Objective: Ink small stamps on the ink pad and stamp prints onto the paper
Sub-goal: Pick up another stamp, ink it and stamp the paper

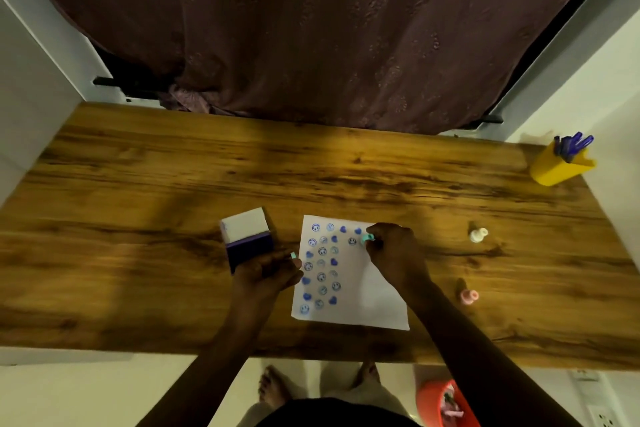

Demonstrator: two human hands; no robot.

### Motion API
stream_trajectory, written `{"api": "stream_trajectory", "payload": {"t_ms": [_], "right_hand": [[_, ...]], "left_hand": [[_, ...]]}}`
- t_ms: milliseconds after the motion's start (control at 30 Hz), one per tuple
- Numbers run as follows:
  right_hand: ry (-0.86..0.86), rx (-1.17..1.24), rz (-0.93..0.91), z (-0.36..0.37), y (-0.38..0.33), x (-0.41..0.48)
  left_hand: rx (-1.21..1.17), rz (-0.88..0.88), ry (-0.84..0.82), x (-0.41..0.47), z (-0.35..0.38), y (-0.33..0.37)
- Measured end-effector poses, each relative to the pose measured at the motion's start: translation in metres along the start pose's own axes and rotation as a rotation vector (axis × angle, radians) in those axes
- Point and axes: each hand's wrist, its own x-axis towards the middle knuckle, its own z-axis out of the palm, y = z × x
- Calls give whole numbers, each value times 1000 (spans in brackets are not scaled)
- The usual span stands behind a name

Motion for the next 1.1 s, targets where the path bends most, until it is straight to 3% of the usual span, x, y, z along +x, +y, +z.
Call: {"api": "stream_trajectory", "payload": {"t_ms": [733,833,933,1100], "right_hand": [[-57,-103,-75,-19,-4,12],[35,78,-34,-50,-1,14],[170,448,66,-92,9,5],[57,859,112,-117,17,-27]], "left_hand": [[55,-51,21,13,20,-1],[33,-41,25,14,21,-1],[40,-49,4,15,28,-3],[11,-115,-66,18,57,-2]]}}
